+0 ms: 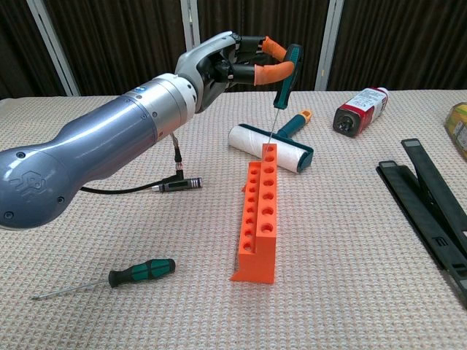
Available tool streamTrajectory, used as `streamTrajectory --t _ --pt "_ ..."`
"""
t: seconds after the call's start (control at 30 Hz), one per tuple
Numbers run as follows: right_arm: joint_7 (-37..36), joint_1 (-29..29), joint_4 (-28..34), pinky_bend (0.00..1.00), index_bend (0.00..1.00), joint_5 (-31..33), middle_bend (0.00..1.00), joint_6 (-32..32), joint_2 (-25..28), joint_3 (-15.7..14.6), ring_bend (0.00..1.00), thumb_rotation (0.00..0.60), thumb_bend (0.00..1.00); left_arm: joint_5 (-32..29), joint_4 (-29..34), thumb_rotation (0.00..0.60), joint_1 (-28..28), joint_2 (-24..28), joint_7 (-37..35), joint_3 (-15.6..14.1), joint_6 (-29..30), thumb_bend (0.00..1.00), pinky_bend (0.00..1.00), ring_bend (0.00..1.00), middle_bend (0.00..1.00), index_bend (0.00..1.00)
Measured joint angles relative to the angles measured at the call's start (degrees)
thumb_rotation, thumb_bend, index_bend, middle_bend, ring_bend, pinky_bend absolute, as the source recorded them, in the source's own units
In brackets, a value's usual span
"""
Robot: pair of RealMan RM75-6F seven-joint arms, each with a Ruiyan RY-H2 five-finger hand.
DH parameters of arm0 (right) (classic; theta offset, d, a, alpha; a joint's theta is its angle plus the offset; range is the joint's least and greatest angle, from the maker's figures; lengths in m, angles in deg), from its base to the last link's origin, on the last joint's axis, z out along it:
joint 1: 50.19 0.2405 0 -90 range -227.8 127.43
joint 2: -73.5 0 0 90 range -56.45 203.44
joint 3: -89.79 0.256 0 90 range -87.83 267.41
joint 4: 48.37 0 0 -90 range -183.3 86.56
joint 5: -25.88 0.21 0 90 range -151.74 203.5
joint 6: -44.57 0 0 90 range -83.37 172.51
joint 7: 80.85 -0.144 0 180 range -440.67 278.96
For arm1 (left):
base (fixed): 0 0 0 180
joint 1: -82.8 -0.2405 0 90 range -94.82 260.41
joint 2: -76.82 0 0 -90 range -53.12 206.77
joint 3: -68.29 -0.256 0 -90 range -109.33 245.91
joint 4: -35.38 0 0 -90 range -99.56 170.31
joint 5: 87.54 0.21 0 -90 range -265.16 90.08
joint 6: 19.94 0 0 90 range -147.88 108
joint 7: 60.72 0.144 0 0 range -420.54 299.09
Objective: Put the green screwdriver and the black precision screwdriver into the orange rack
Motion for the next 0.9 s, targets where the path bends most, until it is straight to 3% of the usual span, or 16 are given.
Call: streamTrajectory --t 0.9 --pt "0.02 0.18 0.26 0.00 0.00 0.67 0.00 0.71 0.21 0.15 0.00 0.600 0.00 -0.37 -4.11 0.559 2.41 -1.84 -0.11 -0.15 -0.17 0.43 0.00 0.00 0.15 0.60"
